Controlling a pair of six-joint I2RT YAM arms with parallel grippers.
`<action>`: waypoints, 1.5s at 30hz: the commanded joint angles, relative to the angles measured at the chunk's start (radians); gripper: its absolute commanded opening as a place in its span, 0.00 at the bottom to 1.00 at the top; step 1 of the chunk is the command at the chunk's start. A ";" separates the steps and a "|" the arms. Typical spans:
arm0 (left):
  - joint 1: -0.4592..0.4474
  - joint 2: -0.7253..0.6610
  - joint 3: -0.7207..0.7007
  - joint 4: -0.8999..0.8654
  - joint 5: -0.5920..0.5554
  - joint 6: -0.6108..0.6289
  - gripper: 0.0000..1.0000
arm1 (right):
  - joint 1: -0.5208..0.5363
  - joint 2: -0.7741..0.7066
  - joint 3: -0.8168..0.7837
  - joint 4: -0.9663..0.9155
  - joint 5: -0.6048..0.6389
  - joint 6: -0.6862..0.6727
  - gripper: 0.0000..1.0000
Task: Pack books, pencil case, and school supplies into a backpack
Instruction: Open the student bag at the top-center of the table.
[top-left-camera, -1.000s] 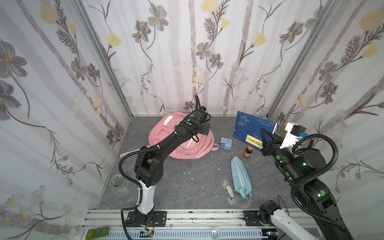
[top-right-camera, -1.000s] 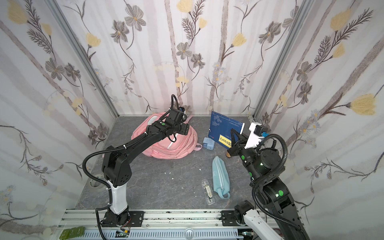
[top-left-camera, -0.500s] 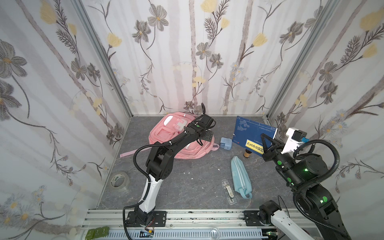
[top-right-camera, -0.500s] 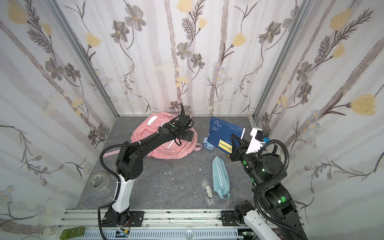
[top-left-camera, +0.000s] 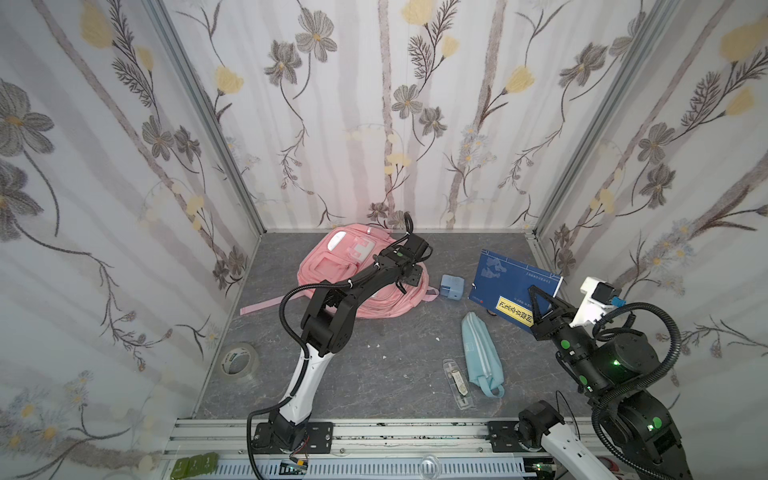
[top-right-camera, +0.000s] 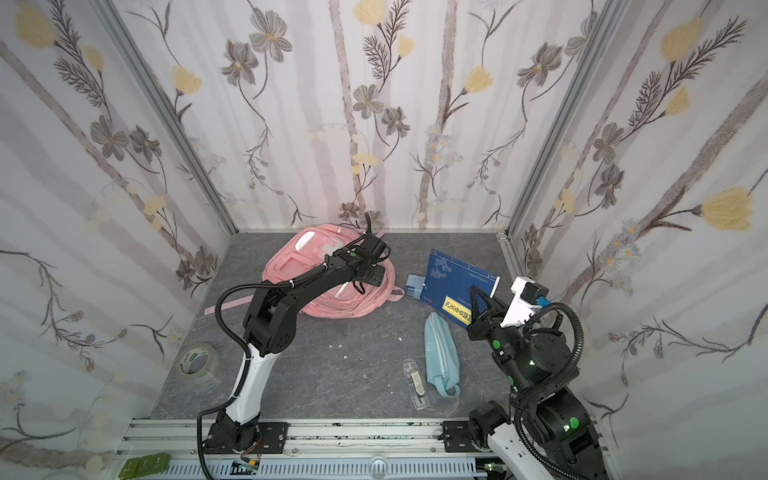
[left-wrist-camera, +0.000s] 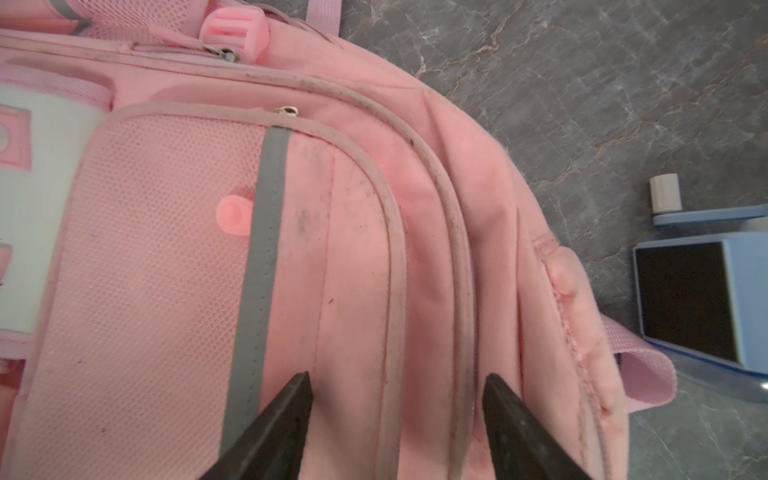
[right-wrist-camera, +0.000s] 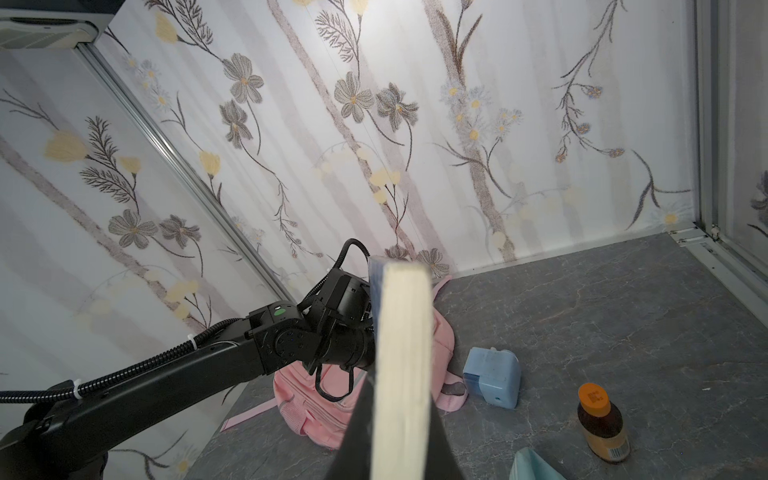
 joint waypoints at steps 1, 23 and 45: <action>0.003 0.001 0.003 -0.010 -0.053 0.017 0.58 | 0.001 0.033 0.019 0.029 -0.005 0.049 0.00; 0.057 -0.005 -0.044 0.069 0.013 0.020 0.36 | 0.001 0.286 0.223 0.057 -0.130 0.161 0.00; 0.124 -0.272 -0.160 0.147 0.023 -0.012 0.00 | 0.003 0.428 0.225 0.291 -0.101 0.216 0.00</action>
